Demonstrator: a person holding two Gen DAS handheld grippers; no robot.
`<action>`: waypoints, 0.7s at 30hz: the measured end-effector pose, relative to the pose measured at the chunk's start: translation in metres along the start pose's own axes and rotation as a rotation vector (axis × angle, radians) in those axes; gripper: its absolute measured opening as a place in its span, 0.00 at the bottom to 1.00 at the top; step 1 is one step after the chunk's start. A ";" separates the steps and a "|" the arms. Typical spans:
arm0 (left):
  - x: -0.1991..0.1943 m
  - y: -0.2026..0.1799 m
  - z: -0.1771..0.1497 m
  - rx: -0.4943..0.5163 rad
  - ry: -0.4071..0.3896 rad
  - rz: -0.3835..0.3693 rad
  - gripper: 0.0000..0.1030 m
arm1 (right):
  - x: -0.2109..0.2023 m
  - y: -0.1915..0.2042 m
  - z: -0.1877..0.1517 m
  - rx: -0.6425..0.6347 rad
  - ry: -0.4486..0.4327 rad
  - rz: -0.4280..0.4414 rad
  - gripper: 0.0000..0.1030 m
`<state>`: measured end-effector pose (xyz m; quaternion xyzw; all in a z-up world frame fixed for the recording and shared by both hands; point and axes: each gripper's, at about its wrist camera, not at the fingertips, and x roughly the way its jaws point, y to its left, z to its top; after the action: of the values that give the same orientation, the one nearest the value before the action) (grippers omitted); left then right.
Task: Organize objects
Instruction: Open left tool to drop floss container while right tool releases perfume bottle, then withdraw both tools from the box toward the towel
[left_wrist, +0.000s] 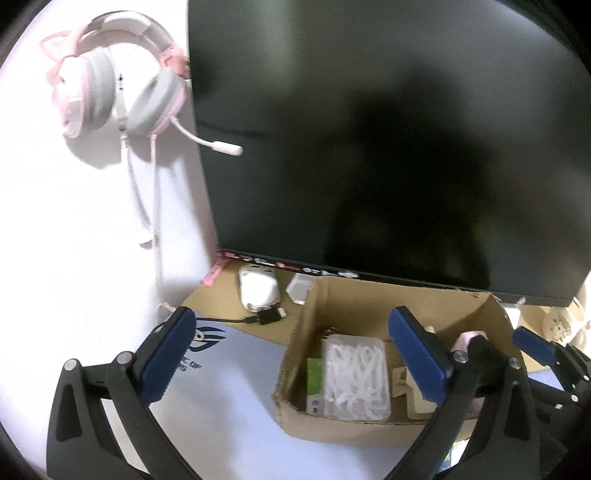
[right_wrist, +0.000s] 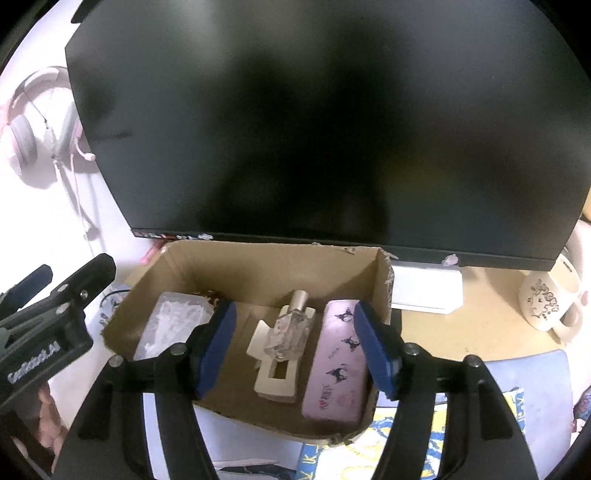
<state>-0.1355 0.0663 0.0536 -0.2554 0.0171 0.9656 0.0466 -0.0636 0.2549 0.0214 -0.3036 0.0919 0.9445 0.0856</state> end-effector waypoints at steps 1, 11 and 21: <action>-0.001 0.002 0.000 0.000 -0.002 0.009 1.00 | -0.001 0.000 0.000 0.005 -0.003 0.004 0.84; -0.005 0.010 -0.002 0.053 -0.021 0.117 1.00 | -0.012 0.010 0.000 -0.002 -0.048 0.004 1.00; -0.026 0.015 -0.001 0.061 -0.051 0.090 1.00 | -0.027 0.006 0.002 0.030 -0.072 0.003 1.00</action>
<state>-0.1142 0.0490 0.0660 -0.2279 0.0567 0.9720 0.0113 -0.0442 0.2461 0.0393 -0.2680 0.1032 0.9534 0.0920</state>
